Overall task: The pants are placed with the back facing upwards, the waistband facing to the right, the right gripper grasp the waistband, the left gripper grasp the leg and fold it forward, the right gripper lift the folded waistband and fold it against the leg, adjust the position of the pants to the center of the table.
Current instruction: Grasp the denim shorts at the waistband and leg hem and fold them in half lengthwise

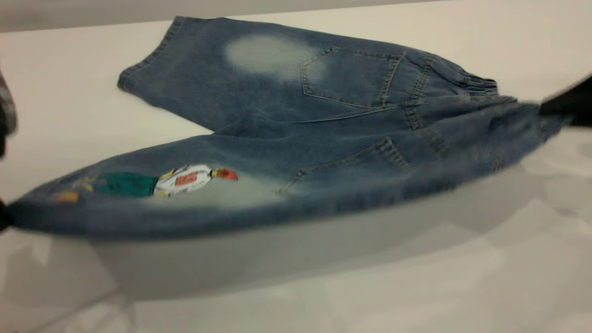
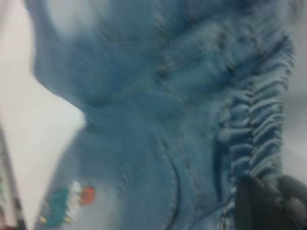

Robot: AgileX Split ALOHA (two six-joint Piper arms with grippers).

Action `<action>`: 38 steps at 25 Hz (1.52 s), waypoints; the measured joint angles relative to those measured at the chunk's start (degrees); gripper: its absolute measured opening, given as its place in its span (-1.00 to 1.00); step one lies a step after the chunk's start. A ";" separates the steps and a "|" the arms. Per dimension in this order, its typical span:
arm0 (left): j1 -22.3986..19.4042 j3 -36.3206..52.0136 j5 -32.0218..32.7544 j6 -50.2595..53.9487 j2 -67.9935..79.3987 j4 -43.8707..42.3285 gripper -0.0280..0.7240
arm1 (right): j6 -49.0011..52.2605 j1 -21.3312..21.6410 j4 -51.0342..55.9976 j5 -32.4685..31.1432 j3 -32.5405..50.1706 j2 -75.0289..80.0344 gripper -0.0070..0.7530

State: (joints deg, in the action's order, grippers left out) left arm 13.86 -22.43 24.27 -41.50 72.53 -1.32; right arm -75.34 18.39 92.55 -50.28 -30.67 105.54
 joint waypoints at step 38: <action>-0.04 -38.55 -25.42 1.82 35.01 -1.52 -0.72 | 3.21 -0.15 7.43 0.69 -19.81 9.79 -0.88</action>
State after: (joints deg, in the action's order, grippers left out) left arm 13.82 -60.98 -1.15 -39.68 107.54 -2.84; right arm -72.13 18.24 99.98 -49.59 -50.49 115.33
